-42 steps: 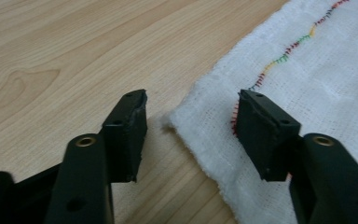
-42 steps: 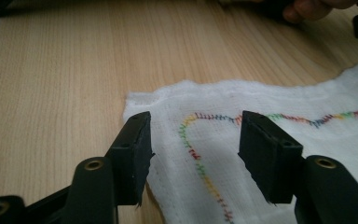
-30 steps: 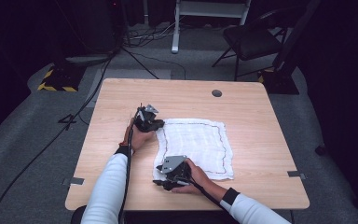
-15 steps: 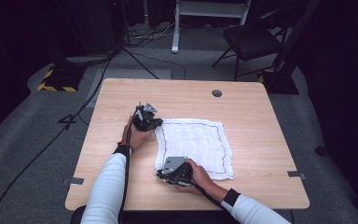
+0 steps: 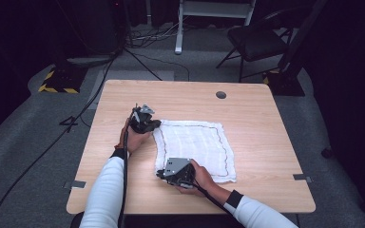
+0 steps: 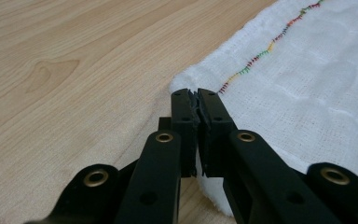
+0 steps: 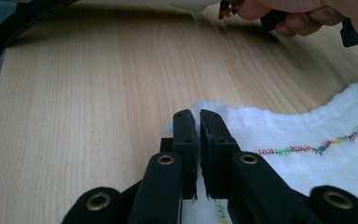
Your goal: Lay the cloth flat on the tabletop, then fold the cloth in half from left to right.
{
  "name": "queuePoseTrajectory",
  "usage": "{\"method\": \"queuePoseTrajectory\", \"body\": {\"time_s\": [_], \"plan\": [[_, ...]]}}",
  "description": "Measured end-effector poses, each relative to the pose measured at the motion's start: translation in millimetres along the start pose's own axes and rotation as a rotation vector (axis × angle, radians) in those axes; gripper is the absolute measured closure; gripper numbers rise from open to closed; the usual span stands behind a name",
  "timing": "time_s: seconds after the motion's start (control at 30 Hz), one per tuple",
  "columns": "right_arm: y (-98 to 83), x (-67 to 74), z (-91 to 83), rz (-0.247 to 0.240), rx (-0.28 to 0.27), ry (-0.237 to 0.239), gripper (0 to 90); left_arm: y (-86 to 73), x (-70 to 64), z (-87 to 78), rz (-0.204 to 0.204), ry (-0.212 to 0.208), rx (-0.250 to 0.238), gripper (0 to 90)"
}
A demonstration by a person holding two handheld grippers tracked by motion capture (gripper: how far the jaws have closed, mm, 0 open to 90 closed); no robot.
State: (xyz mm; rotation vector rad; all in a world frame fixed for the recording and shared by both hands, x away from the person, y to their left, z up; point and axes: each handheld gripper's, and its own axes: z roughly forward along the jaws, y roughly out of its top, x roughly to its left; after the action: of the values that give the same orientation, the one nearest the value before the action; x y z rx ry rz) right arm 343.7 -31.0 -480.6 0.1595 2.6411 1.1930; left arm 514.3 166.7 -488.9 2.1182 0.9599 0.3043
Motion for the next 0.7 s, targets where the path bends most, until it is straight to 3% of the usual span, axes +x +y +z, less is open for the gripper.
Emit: {"method": "queuePoseTrajectory", "body": {"time_s": [0.3, 0.7], "plan": [[7.1, 6.0, 1.4, -0.037, 0.002, 0.008, 85.7, -6.0, 1.1, -8.0, 0.002, 0.013, -0.001, 86.1], [13.0, 2.1, -8.4, -0.021, -0.019, 0.005, 85.7, -2.8, 1.1, -24.1, -0.005, 0.02, -0.06, 86.1]]}}
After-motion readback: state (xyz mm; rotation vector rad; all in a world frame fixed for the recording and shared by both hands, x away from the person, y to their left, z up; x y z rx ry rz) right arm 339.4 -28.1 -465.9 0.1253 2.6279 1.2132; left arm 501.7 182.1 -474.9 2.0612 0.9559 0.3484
